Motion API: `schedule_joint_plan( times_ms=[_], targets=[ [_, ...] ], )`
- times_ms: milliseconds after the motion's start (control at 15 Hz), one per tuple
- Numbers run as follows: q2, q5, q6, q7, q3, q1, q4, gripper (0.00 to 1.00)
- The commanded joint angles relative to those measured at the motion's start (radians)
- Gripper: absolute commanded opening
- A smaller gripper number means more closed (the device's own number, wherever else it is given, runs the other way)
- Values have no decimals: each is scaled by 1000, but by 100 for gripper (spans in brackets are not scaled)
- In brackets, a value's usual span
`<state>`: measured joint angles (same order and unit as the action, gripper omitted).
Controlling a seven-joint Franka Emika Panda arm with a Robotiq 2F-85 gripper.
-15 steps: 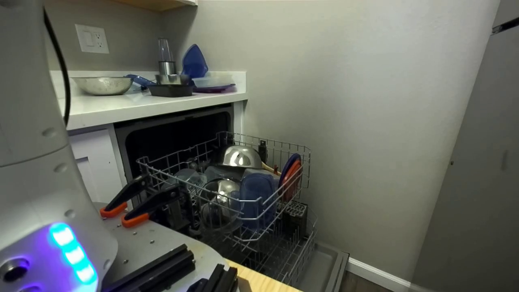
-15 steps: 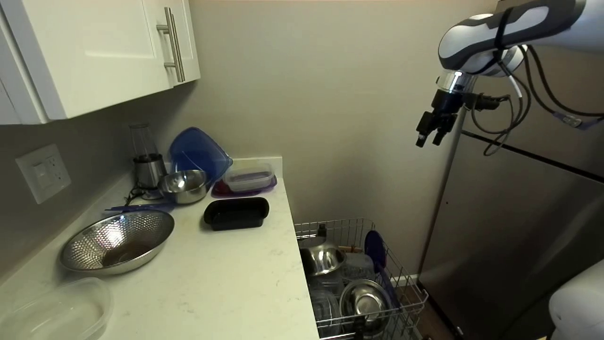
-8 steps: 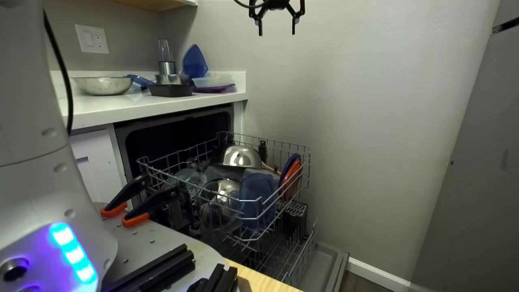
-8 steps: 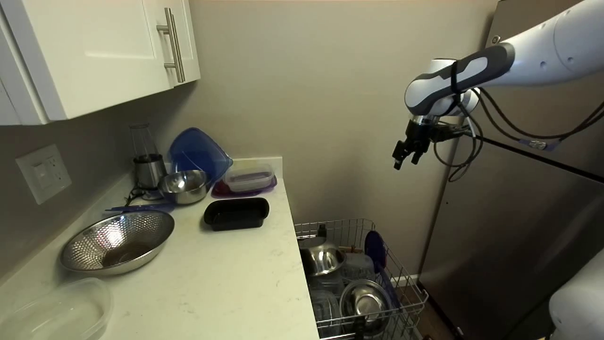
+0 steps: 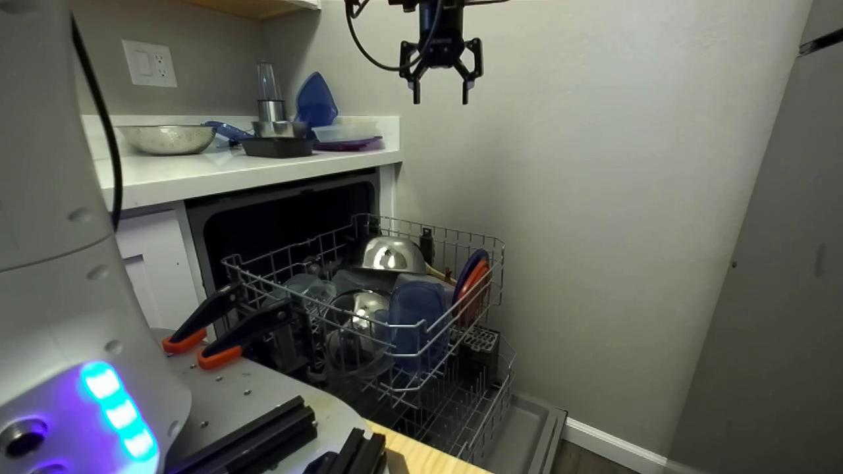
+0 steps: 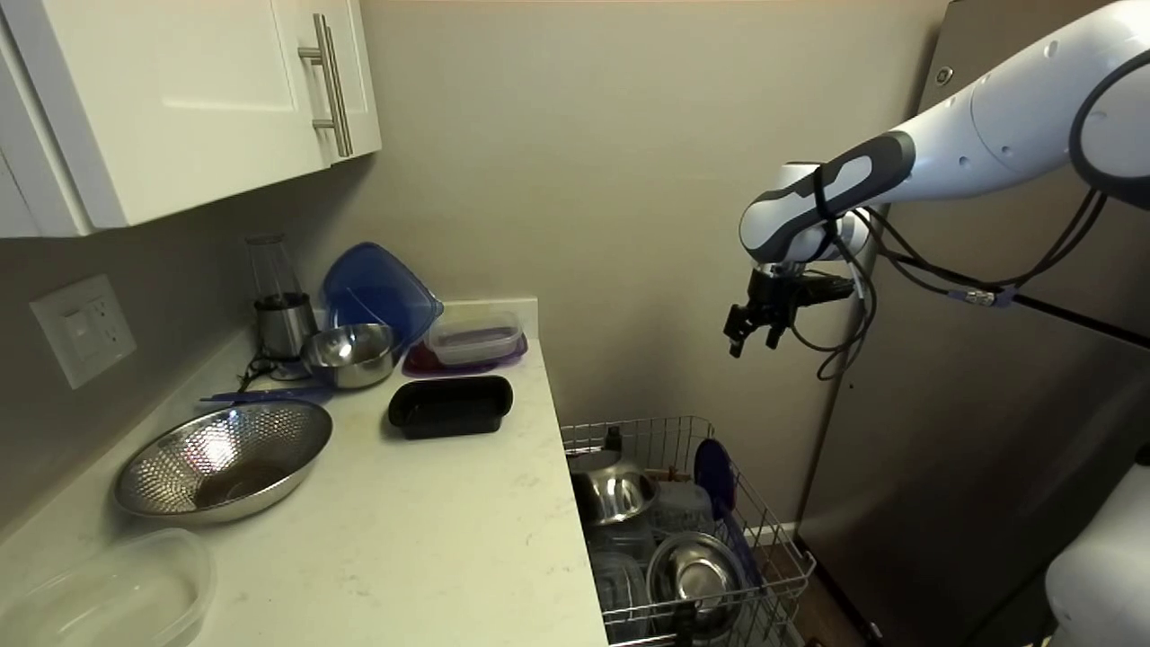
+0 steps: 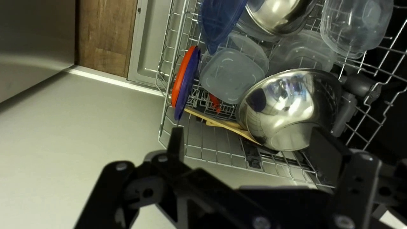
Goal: Remove the silver bowl from the dishwasher and put it on the counter
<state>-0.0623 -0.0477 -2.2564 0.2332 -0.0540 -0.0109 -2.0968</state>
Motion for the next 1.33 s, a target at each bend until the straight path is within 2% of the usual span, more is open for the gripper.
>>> schedule_joint_plan(
  times_ms=[0,533,933,1267],
  targets=[
    [-4,1,8,-1,18,14,5,100],
    [-9,1,18,-1,22,14,15,100],
    [-272,-136,20,-44,94,-10,162,100],
    [-465,-129,66,-170,122,-26,334,100]
  ],
)
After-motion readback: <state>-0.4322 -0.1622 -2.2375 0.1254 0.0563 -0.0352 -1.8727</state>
